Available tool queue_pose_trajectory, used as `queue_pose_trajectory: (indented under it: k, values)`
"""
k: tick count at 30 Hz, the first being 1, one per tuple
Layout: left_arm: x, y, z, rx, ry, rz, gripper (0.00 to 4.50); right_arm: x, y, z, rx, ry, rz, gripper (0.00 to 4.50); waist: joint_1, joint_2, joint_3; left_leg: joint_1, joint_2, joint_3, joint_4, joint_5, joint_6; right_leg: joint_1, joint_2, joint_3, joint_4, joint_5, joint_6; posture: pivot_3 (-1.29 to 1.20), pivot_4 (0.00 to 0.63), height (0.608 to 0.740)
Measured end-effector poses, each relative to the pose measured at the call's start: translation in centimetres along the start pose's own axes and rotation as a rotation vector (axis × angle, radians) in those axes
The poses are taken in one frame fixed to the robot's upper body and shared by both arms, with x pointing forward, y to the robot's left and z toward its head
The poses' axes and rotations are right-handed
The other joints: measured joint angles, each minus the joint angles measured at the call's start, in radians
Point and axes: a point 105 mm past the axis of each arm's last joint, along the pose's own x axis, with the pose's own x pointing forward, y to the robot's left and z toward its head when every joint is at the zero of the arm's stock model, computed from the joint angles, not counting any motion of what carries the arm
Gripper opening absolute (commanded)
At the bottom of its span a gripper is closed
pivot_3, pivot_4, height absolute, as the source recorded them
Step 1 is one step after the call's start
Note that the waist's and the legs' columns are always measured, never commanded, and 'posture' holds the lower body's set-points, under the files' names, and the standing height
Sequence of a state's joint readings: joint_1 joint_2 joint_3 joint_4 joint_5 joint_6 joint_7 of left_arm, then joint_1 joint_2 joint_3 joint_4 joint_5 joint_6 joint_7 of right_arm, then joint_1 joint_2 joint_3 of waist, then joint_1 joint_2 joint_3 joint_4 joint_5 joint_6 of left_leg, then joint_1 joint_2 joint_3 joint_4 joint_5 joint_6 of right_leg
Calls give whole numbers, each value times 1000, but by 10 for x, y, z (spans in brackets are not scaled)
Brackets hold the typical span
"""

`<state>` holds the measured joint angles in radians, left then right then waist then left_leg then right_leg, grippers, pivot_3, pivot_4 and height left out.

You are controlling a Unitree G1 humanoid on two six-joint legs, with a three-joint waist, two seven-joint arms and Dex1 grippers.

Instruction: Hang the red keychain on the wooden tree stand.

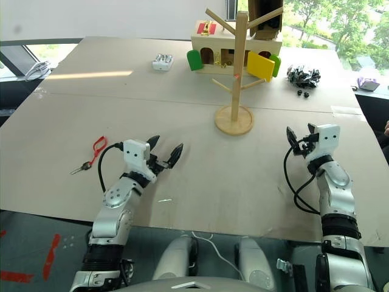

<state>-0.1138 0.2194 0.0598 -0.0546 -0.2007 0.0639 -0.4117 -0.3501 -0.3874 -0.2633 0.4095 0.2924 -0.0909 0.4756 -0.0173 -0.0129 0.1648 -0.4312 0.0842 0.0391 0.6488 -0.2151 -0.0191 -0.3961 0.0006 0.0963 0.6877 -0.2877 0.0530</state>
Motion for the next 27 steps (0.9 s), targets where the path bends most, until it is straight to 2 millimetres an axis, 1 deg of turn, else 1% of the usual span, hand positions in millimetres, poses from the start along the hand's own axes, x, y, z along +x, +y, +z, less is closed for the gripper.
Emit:
queue_pose_trajectory:
  k: [22, 27]
  values:
    - [0, -4, -2, -6, 4, -16, 4451, -3, -1, 0, -6, 4, 5, 3811, 0, 0, 0, 0, 0, 0, 0, 0, 0, 0, 0, 0, 0, 0, 0, 0, 150, 735]
    - [1, -5, -2, -7, 4, -18, 4451, -4, 1, 1, -7, 0, 44, 3811, 0, 0, 0, 0, 0, 0, 0, 0, 0, 0, 0, 0, 0, 0, 0, 0, 150, 735]
